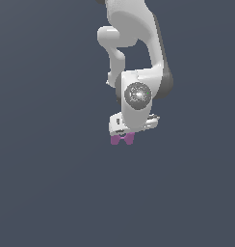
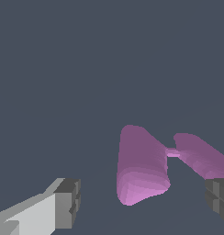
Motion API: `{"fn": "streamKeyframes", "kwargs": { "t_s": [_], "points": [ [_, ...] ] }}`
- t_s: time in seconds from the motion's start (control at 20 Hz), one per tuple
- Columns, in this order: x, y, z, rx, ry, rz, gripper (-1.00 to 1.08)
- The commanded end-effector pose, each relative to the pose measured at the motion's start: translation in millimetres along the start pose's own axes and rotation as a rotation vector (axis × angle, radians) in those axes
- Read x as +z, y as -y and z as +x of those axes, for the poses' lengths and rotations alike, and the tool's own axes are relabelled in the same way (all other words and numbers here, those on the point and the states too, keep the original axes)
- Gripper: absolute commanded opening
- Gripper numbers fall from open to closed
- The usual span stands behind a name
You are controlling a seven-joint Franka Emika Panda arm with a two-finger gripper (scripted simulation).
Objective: Pick up the object and move it to a goal position.
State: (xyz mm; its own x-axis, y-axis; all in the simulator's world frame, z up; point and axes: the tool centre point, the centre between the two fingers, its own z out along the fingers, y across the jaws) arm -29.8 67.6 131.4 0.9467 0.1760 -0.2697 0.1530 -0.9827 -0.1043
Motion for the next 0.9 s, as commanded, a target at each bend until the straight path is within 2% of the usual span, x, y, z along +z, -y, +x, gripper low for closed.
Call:
{"fn": "streamKeyframes", "kwargs": {
  "t_s": [0.0, 0.4, 0.45, 0.85],
  "points": [
    [6.4, 0.2, -0.2, -0.001, 0.002, 0.0, 1.08],
    [27.6, 0.8, -1.3, -0.002, 0.004, 0.002, 1.08],
    [27.6, 0.8, -1.3, -0.002, 0.004, 0.002, -1.0],
    [27.6, 0.8, -1.3, -0.002, 0.004, 0.002, -1.0]
  ]
}}
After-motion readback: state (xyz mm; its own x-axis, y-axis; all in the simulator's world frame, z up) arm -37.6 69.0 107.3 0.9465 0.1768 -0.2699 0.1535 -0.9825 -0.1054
